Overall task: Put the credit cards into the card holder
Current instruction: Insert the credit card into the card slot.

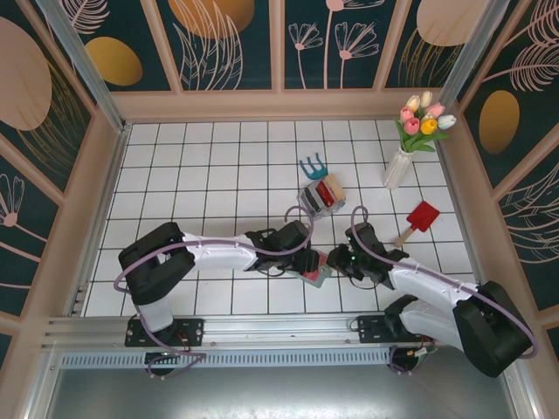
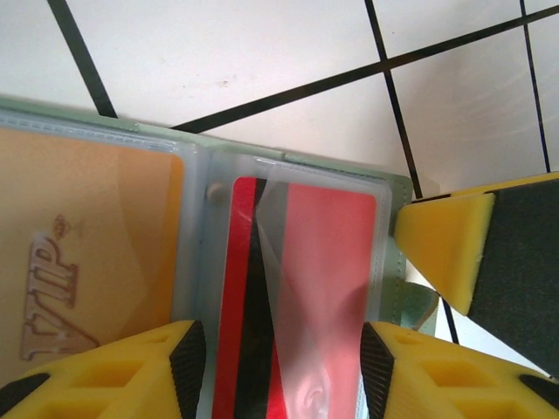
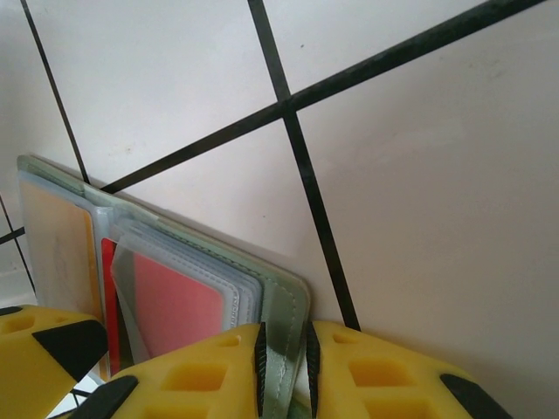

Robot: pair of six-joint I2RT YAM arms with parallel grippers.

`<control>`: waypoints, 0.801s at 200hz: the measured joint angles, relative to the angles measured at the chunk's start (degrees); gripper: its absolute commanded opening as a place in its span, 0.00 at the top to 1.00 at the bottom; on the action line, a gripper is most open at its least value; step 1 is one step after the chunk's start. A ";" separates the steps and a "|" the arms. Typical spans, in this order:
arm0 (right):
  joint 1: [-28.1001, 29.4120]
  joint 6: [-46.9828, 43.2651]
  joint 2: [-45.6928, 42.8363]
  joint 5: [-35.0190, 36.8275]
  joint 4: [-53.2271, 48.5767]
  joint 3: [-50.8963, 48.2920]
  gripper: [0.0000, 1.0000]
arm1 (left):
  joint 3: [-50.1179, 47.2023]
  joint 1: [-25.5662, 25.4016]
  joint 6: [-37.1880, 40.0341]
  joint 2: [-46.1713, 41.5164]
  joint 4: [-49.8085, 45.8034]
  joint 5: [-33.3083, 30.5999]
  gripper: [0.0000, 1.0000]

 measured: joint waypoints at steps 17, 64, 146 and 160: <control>0.00 -0.02 0.26 0.00 0.13 0.07 0.77 | 0.00 0.00 -0.04 0.24 0.33 0.76 0.54; 0.04 -0.35 1.05 0.00 0.24 0.48 0.77 | 0.00 0.00 -0.20 0.44 1.70 3.17 0.57; 0.22 -4.31 3.17 4.92 -4.37 6.51 0.61 | -4.00 0.00 -2.97 -2.25 3.98 0.92 0.41; -0.61 -6.12 1.31 7.65 -7.15 8.76 0.56 | -5.33 0.00 -3.80 -4.98 3.67 -1.22 0.37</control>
